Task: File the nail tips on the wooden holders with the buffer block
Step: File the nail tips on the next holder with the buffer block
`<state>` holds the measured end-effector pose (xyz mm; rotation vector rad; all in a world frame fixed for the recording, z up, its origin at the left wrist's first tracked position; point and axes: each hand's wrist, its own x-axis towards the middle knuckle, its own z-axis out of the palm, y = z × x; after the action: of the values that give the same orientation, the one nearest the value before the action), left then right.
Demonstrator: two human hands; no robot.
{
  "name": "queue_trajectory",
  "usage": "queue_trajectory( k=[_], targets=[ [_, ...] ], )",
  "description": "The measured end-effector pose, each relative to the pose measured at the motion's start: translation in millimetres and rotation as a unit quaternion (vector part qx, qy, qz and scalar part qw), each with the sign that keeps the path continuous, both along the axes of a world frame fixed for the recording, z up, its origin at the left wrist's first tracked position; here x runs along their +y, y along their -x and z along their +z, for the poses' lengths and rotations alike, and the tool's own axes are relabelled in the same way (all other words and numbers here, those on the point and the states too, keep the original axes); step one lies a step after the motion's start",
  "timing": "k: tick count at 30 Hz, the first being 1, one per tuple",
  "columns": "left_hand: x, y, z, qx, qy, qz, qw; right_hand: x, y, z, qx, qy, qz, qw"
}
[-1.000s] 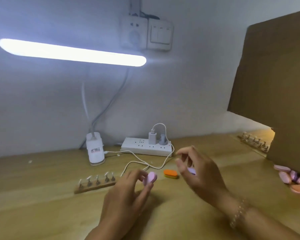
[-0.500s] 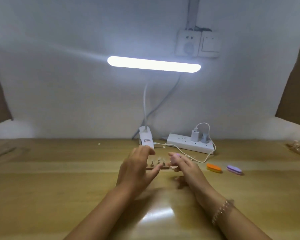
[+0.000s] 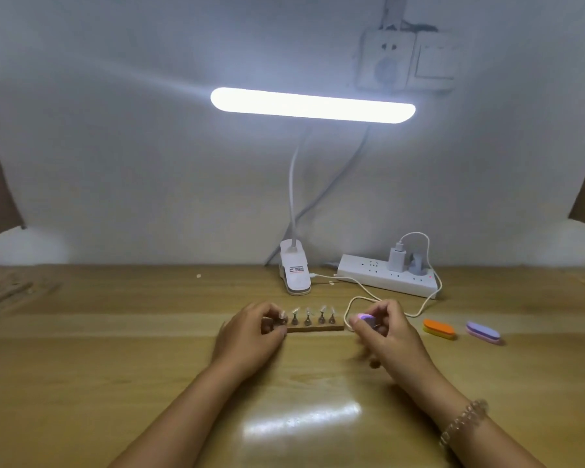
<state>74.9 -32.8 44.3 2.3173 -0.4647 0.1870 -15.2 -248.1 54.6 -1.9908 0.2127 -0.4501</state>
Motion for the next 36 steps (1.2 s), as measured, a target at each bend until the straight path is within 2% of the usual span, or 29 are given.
queue_trajectory(
  k=[4,6,8,11,13,17,22,28,33,36],
  targets=[
    [0,-2,0,0.017,0.025,-0.004,1.0,-10,-1,4,-0.018,-0.125,-0.066,0.99],
    [0,-1,0,0.015,0.023,-0.009,1.0,-10,3,8,-0.021,-0.079,-0.071,0.994],
    [1,0,-1,0.016,0.023,-0.023,0.999,-1,8,11,-0.025,0.017,-0.041,0.999],
    [1,0,-2,0.026,0.027,-0.036,0.999,9,10,6,-0.015,0.154,-0.003,0.988],
    [-1,1,1,0.031,0.017,-0.04,0.999,10,8,3,-0.004,0.207,-0.003,0.978],
    [-9,3,3,0.001,-0.024,-0.053,0.998,3,6,1,0.017,0.226,-0.057,0.972],
    [-13,4,0,-0.022,0.006,-0.095,0.995,1,7,-2,0.015,0.184,-0.063,0.981],
    [-11,3,-1,0.013,0.039,-0.118,0.992,-5,12,2,0.014,0.139,-0.073,0.988],
    [-9,3,1,0.034,0.042,-0.123,0.991,4,11,2,0.023,0.232,-0.041,0.972],
    [-9,4,0,0.037,0.06,-0.117,0.991,5,9,2,0.041,0.254,-0.034,0.966]
  ],
)
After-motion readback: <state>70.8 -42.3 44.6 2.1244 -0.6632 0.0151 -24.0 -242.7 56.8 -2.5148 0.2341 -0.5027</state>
